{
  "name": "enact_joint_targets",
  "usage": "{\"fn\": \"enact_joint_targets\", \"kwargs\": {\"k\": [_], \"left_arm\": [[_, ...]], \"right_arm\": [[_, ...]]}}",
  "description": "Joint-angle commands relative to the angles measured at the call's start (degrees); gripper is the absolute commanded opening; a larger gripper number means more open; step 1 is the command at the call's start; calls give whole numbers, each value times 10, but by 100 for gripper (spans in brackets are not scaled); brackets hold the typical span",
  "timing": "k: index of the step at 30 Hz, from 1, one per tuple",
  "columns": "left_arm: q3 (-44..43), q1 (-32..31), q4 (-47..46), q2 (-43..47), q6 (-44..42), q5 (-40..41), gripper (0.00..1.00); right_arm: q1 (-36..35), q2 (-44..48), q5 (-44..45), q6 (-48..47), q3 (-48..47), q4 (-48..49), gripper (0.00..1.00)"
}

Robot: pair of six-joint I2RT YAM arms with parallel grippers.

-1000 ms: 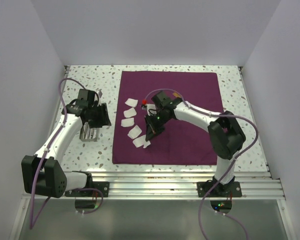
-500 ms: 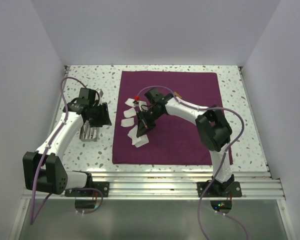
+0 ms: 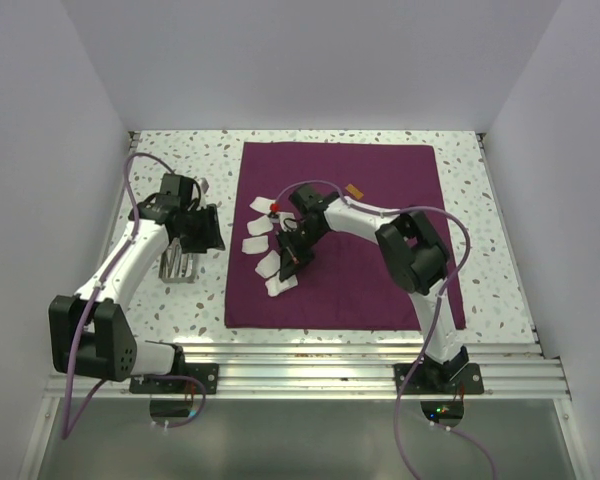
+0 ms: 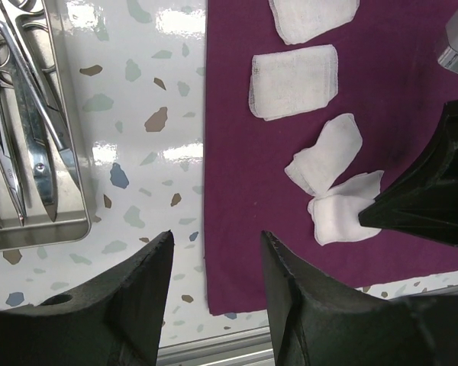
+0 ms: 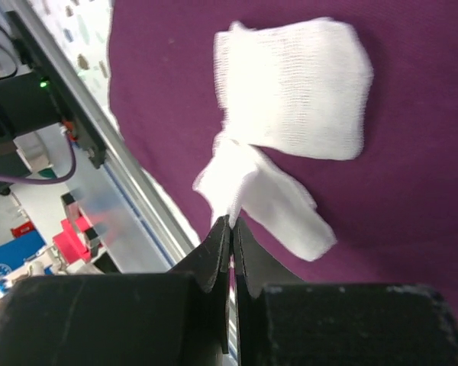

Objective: Prepare the surgical pack

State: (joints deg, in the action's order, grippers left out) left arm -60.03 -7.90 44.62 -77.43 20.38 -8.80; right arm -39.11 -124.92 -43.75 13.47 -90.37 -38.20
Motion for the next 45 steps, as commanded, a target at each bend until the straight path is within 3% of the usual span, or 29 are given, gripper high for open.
{"fn": "enact_joint_targets", "kwargs": {"k": [1,8,14,17,45], "left_arm": [[-22,-1,-17,-4,-7,-10,53],[-19,-1,-23,-11,-5,-20,53],[-21,-1,-22,-17,-9,-25,53],[-21,-1,-23,-19,-10,-28,53],[-14,-1,-20,-10,-17,-34,53]], "right_arm": [[14,-5,27,-29,-26,-25,0],[18,-5,41,-29,-28,-29,0],[18,23,52,-27,-10,-40,38],[18,49,67,-19,14,-37,47],[14,-3,38,1,7,7,46]]}}
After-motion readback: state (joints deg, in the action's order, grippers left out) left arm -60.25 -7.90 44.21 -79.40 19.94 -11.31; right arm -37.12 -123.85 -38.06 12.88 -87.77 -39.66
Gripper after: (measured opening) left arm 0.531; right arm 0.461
